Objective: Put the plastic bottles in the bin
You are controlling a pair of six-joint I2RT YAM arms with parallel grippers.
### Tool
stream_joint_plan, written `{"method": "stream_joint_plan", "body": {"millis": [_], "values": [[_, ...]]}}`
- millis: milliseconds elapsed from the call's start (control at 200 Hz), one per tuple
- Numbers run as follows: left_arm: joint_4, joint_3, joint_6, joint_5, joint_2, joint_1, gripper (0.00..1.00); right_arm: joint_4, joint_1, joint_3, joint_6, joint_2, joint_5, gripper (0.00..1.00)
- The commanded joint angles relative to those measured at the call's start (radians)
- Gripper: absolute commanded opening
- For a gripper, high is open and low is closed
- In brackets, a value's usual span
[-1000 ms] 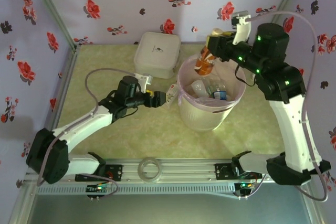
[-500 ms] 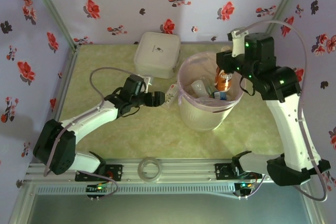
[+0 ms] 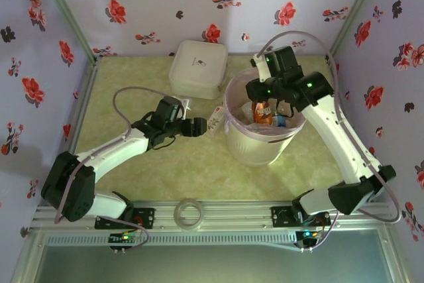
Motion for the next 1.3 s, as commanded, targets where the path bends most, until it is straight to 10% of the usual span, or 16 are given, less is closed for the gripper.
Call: {"method": "stream_joint_plan", "body": {"millis": [0,420,1295], "values": [[-0.017,-0.014,-0.010,-0.018,-0.030,-0.008,0.81,0.028,0.008,-0.033,0.015,0.017,-0.059,0.17],[-0.013,-0.010,-0.011,-0.018,-0.021,-0.009,0.81,0.110,0.008,-0.187,0.024,0.045,-0.044,0.17],[-0.044,0.060,0.043,-0.071,0.081,-0.026,0.97,0.076,-0.016,-0.159,0.025,-0.143,0.001,0.65]]}}
